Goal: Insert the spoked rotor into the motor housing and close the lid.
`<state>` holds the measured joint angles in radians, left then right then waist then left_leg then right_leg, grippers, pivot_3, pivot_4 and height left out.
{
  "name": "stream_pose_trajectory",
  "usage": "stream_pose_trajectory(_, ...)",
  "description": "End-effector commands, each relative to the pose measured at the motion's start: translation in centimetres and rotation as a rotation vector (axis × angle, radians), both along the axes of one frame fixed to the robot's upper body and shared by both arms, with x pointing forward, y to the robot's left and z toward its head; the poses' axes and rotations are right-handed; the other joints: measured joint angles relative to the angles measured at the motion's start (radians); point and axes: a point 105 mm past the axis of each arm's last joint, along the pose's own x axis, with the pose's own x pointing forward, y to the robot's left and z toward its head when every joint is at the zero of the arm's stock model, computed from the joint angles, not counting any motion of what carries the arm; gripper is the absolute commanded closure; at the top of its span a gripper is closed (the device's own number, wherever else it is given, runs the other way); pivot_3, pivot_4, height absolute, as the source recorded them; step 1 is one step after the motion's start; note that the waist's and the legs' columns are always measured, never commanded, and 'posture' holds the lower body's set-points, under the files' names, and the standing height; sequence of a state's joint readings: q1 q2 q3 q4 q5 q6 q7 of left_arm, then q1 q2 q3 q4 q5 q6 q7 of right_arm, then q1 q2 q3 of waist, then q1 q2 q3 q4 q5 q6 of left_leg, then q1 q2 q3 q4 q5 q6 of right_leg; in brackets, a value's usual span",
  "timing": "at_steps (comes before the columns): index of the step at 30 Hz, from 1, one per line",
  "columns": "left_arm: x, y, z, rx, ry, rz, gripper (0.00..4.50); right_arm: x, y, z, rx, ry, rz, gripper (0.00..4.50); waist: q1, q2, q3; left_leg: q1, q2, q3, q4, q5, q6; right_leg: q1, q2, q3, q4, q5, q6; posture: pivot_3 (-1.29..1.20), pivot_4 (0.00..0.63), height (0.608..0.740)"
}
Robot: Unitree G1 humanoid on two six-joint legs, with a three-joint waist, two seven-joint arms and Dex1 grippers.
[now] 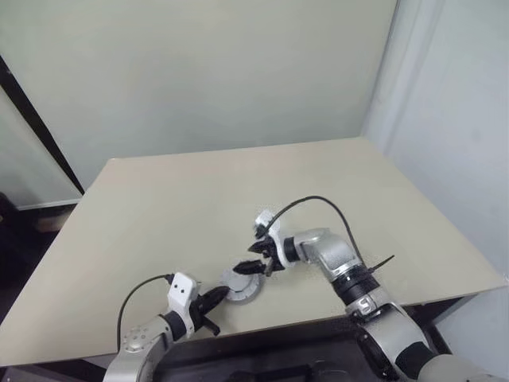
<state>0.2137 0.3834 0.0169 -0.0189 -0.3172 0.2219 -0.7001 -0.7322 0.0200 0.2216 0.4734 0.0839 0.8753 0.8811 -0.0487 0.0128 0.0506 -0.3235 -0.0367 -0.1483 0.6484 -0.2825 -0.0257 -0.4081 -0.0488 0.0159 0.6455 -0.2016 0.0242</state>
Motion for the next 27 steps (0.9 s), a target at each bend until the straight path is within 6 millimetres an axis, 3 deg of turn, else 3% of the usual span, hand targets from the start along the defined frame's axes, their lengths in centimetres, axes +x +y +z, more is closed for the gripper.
stream_pose_trajectory(1, -0.3, -0.2, -0.8, 0.026, 0.035, -0.015, 4.50, 0.6, -1.1, 0.1, 0.023, 0.173, -0.126, 0.02, 0.000, 0.001, 0.000, 0.000, 0.000, 0.000, 0.000, 0.000, 0.000, 0.000, 0.000, 0.000, 0.000, 0.000, 0.000, 0.00, 0.000, 0.740)
stream_pose_trajectory(6, -0.3, -0.1, -0.7, 0.026, 0.032, -0.015, 4.50, -0.2, -2.6, -1.9, 0.068, 0.450, -0.240, 0.02, 0.000, 0.004, 0.000, -0.001, 0.000, 0.000, -0.001, 0.000, 0.000, 0.000, 0.000, 0.000, 0.000, -0.001, -0.002, 0.00, 0.000, 0.740)
stream_pose_trajectory(12, -0.4, 0.1, -0.6, 0.029, 0.034, -0.011, 4.50, -1.3, -2.1, -3.1, 0.144, 0.633, -0.288, 0.02, -0.001, 0.005, 0.000, -0.001, 0.000, 0.001, -0.001, 0.000, 0.000, -0.001, 0.000, 0.000, -0.001, -0.001, -0.002, 0.00, 0.000, 0.740)
stream_pose_trajectory(27, -0.5, 0.5, -0.4, 0.035, 0.035, 0.000, 4.50, -2.4, 0.5, -3.7, 0.249, 0.770, -0.313, 0.02, -0.002, 0.005, 0.000, -0.001, 0.000, 0.001, -0.003, 0.000, 0.000, -0.001, 0.000, 0.000, -0.002, -0.001, -0.001, 0.00, 0.000, 0.740)
